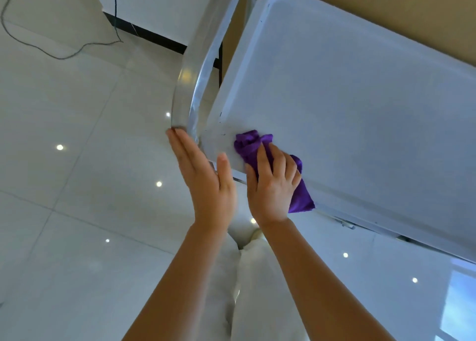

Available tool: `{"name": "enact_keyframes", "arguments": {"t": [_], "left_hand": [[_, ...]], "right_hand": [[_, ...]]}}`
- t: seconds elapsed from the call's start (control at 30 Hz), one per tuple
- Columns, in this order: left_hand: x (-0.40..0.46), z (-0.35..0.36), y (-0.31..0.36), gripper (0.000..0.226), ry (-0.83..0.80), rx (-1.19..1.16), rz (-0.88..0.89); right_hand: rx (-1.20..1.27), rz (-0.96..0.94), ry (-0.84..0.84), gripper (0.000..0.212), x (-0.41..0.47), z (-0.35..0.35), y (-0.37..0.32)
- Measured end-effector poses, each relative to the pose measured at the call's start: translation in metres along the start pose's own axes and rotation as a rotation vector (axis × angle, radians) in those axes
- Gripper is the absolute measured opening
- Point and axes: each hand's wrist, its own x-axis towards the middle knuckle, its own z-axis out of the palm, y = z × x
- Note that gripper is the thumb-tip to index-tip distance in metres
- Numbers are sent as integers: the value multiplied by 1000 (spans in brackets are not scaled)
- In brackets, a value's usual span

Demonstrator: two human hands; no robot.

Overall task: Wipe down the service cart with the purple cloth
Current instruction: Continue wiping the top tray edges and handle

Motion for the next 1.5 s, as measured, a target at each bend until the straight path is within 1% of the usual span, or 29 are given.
{"name": "enact_keyframes", "arguments": {"t": [0.07,0.13,0.17,0.2,0.27,0.33,0.37,0.4,0.47,0.5,0.63,0.7,0.73,0.77,0.8,0.83,0.87,0.93,0.97,1.03,1.07,1.1,1.17,1.23,1.3,1.4,1.47,1.5], "left_hand": [[-18,0,-6,60,-105,121,82],[-30,2,-11,51,-246,241,226],[-33,3,-12,49,-317,282,267],[-33,5,-13,49,-370,305,273],[-28,10,-11,50,-419,318,197],[-20,16,-3,56,-439,315,66],[-18,19,-1,61,-474,347,22],[-18,21,1,64,-506,404,18],[-19,21,1,66,-545,548,99],[-19,19,1,68,-566,617,109],[-20,22,11,71,-624,779,34],[-20,27,19,72,-640,797,-13],[-22,30,21,73,-629,776,7],[-25,34,23,73,-626,742,80],[-29,39,26,73,-640,688,195],[-34,45,30,72,-682,634,313],[-41,52,36,71,-738,584,387],[-54,63,42,66,-831,543,390],[-58,67,43,67,-835,542,386],[-64,71,37,77,-834,583,398],[-65,72,35,82,-843,634,403],[-66,73,34,85,-817,676,410],[-67,76,38,84,-796,724,405],[-69,80,46,82,-841,779,325],[-71,80,55,83,-845,856,267],[-78,88,69,84,-823,934,151],[-87,99,81,82,-772,904,93],[-96,106,87,79,-779,865,117]], "right_hand": [[33,-60,-7,34,-2,0,-4],[54,-110,-35,33,-1,-1,-6],[67,-127,-60,33,1,-1,-5],[80,-139,-86,33,3,-2,-4],[86,-141,-113,37,4,-4,0],[81,-112,-94,32,4,-6,9],[79,-85,-80,31,3,-7,15],[74,-55,-67,31,1,-9,23],[59,-2,-26,33,-5,-14,47],[45,12,-3,33,-9,-17,60],[-12,44,39,35,-20,-31,119],[-18,144,43,39,-23,-33,126],[-25,212,51,40,-24,-32,122],[-36,271,62,40,-24,-31,115],[-49,315,75,41,-23,-28,106],[-61,341,87,43,-21,-25,96],[-74,349,97,45,-20,-23,89],[-94,321,102,43,-20,-21,84],[-100,288,91,42,-22,-22,87],[-122,227,64,41,-27,-27,99],[-135,220,59,40,-29,-30,108],[-143,230,59,39,-30,-34,118],[-146,256,55,39,-33,-44,139],[-134,242,33,43,-40,-53,161],[-125,219,18,48,-47,-63,185],[-119,253,19,45,-56,-78,222],[-115,325,29,42,-57,-81,233],[-116,362,38,42,-57,-80,233]]}}
